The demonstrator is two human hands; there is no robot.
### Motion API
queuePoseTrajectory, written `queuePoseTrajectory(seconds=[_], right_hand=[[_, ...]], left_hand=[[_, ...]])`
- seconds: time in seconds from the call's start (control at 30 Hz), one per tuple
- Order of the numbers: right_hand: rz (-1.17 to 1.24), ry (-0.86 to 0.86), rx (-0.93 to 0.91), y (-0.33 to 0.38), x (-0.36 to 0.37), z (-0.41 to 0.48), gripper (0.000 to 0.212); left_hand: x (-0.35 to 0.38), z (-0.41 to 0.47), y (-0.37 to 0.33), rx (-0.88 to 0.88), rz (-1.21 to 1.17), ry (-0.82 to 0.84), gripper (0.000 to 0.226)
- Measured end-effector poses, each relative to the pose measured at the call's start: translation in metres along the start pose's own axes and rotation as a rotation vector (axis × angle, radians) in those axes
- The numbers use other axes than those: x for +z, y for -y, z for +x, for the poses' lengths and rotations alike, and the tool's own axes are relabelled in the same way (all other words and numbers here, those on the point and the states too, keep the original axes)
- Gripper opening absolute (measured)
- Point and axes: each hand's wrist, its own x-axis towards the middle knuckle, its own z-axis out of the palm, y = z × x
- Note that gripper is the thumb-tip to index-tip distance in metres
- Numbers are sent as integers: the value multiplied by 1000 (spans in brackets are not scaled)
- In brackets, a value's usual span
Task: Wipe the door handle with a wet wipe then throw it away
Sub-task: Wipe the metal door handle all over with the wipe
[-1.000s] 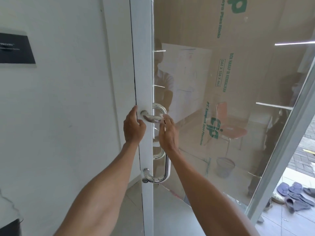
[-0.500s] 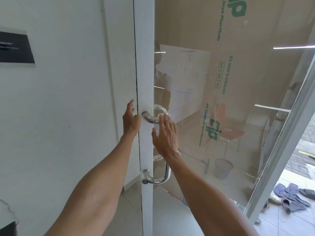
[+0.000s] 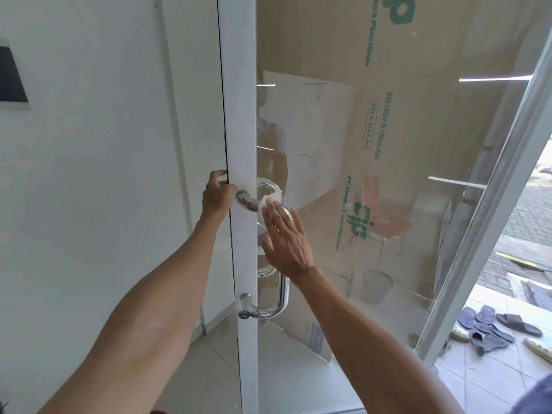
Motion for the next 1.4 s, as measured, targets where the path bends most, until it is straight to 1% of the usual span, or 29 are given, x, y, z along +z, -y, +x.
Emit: queuePoseTrajectory(seconds=[0.07,0.13,0.27,0.33,0.4,0.5,0.57,0.7,0.73,0.83,0.93,1.0,1.07,1.13,1.23,1.33,1.4], right_hand=[[-21,49,-28,8,0,14,62],[-56,140,-43,21,0,32,62],[-205,324,-10,49,6,75,59],[-261,373,-14,57,9,90,53],[-265,381,-13,58,9,92,51],[-225,317,-16,53,9,80,53],[-160,242,-23,48,8,68,53],[-10,37,-35,34,3,46,48],[7,11,-37,30,2,42,47],[7,53,-13,30,0,43,49],[-46,193,13,39,-3,66,49],[-92,255,10,44,-2,81,51],[-110,269,12,47,1,86,52],[-109,245,10,47,2,80,52],[-46,120,-24,42,-2,59,50],[39,-80,-48,26,-3,40,45],[100,-177,-42,17,-4,33,44]], left_hand=[[-1,4,-2,-12,4,1,42],[-1,5,-3,-13,8,8,40],[-7,5,-4,-36,-11,57,50],[-10,7,-5,-39,0,64,52],[-10,8,-6,-31,6,44,46],[-10,6,-4,-3,54,1,36],[-7,2,-1,48,107,-35,33],[-1,-4,4,124,143,-106,36],[1,-5,5,133,146,-114,38],[4,-11,6,150,129,-121,43],[5,-14,5,152,131,-93,46],[3,-12,2,123,140,-78,44],[0,-8,-1,91,161,-69,42],[-4,-4,-1,85,199,-55,41],[-9,1,3,93,237,-53,40],[-5,5,5,86,228,-81,38],[-2,7,5,75,222,-97,38]])
